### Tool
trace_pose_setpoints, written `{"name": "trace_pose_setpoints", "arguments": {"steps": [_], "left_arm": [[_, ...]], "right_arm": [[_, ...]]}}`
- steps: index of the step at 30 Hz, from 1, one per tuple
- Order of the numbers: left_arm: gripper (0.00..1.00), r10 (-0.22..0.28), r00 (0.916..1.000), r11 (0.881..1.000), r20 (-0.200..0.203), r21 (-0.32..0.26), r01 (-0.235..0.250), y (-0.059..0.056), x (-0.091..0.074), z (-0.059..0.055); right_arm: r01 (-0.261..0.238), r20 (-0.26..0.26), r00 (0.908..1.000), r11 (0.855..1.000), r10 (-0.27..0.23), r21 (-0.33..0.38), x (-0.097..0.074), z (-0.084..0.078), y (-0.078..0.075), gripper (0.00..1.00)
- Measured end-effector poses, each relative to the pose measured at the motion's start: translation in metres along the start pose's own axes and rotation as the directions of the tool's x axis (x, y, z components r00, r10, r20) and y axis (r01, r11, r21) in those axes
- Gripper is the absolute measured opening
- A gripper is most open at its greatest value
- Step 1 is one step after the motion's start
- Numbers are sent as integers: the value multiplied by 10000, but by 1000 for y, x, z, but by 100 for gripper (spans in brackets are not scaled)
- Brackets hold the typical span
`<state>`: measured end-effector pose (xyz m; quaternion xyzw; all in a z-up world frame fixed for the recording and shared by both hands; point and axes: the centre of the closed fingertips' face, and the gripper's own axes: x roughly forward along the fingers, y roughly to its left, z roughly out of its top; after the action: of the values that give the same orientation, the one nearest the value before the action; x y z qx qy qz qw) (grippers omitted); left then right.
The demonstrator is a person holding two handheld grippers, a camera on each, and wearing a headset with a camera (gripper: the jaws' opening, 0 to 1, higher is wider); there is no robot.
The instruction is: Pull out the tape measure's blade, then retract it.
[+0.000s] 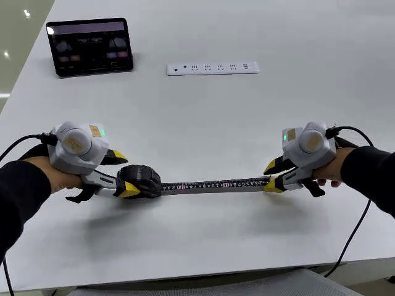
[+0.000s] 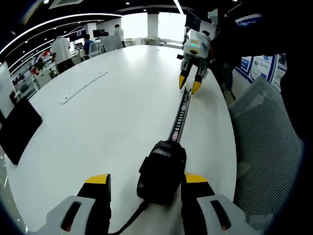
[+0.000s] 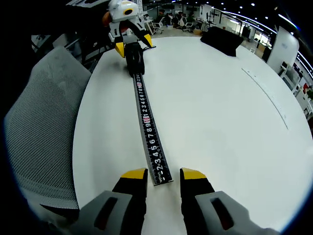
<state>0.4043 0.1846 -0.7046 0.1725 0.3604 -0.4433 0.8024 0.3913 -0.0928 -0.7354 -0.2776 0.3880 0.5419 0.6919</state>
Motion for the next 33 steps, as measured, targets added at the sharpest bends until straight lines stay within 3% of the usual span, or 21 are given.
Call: {"name": "trace_pose_setpoints", "arguments": {"steps": [2, 3, 5, 7, 8, 9, 10, 12, 14, 15, 18, 23, 30, 32, 33], "left_arm": [[62, 260, 9989, 9983, 401, -528, -239, 6, -6, -1], [66, 672, 9966, 9942, 467, -873, -629, 15, -11, -5], [76, 1146, 9916, 9816, 599, -1600, -1038, 24, -22, -13], [80, 1436, 9846, 9674, 999, -2237, -1184, 27, -32, -15], [80, 1030, 9820, 9584, 1583, -2801, -554, 19, -41, -11], [80, 916, 9767, 9525, 1939, -3033, -292, 15, -47, -10], [83, 1457, 9642, 9486, 2214, -3082, -726, 22, -55, -12], [96, 2043, 9510, 9417, 2320, -3119, -1262, 29, -62, -18], [100, 2445, 9402, 9391, 2374, -2995, -1686, 32, -72, -27], [100, 2467, 9416, 9386, 2290, -2984, -1734, 30, -74, -32], [100, 2762, 9364, 9314, 2164, -3006, -2053, 29, -83, -43], [100, 3300, 9181, 9135, 2194, -3193, -2521, 23, -102, -54], [100, 3929, 8928, 8838, 2205, -3586, -3004, 18, -126, -66], [100, 3932, 8920, 8842, 2228, -3577, -3004, 14, -128, -68], [100, 3925, 8928, 8847, 2210, -3563, -3007, 11, -127, -70]], "right_arm": [[247, 304, 9992, 9993, -255, 266, -4, 5, -2, 24], [450, 523, 9975, 9983, -470, 375, -8, 8, -2, 25], [678, 966, 9926, 9961, -730, 560, -14, 11, -1, 29], [912, 1198, 9878, 9930, -998, 749, -20, 9, -1, 32], [1225, 1452, 9797, 9863, -1379, 1103, -24, 6, -3, 33], [1447, 1553, 9739, 9801, -1653, 1359, -27, 2, -5, 34], [1675, 1608, 9676, 9714, -1948, 1685, -32, -5, -6, 35], [1971, 1734, 9562, 9567, -2358, 2141, -40, -12, -7, 40], [2423, 1947, 9351, 9353, -2960, 2579, -54, -20, -8, 42], [2640, 2076, 9225, 9242, -3255, 2758, -63, -24, -8, 42], [2938, 2126, 9040, 9003, -3708, 3212, -81, -35, -3, 47], [3247, 2096, 8881, 8811, -4090, 3438, -105, -48, 10, 57], [3587, 2007, 8717, 8612, -4470, 3602, -125, -63, 34, 69], [3607, 2008, 8667, 8518, -4566, 3799, -127, -69, 37, 73], [3519, 1982, 8684, 8466, -4545, 3993, -127, -73, 41, 75]]}}
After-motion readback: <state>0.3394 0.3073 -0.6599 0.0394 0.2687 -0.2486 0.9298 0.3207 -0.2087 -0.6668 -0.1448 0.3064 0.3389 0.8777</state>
